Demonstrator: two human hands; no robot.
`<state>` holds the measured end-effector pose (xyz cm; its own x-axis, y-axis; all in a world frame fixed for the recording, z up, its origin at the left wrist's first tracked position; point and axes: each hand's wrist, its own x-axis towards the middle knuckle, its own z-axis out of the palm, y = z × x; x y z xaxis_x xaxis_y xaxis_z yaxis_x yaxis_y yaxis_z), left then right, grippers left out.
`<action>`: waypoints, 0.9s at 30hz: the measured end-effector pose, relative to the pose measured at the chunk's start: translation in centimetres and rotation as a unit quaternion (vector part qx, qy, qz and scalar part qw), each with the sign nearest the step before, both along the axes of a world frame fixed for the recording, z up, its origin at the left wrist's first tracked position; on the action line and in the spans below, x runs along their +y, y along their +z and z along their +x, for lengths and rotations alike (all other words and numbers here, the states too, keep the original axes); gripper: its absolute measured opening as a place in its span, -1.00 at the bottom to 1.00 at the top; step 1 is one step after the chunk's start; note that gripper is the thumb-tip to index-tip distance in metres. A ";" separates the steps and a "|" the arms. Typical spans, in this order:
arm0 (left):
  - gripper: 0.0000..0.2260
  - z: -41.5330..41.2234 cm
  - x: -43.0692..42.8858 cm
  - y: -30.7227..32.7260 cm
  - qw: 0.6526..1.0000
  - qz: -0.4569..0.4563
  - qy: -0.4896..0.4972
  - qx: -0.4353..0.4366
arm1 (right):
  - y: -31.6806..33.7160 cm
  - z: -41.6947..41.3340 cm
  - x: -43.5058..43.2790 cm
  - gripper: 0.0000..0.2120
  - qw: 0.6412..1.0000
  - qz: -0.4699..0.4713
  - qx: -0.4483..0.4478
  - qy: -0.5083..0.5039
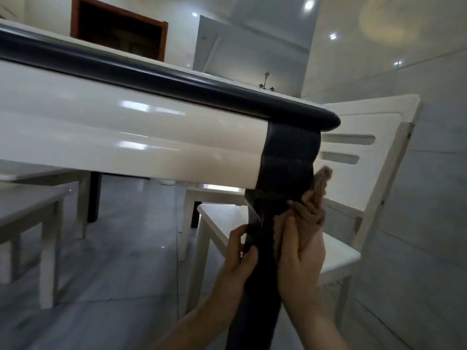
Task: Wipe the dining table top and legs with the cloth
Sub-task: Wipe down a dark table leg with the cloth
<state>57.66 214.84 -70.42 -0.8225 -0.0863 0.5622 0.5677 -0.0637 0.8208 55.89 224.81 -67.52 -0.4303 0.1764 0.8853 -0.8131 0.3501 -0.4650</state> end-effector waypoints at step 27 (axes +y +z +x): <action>-0.43 -3.9 1.5 0.1 0.992 0.051 0.111 -0.017 | 9.1 -0.9 -0.4 -0.49 0.993 -0.082 -0.018 0.083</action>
<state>53.76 216.31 -70.28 -0.7944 -0.3232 0.5142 0.5498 -0.0232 0.8350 55.00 224.45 -58.42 -0.4966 0.2403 0.8341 -0.8350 0.1303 -0.5346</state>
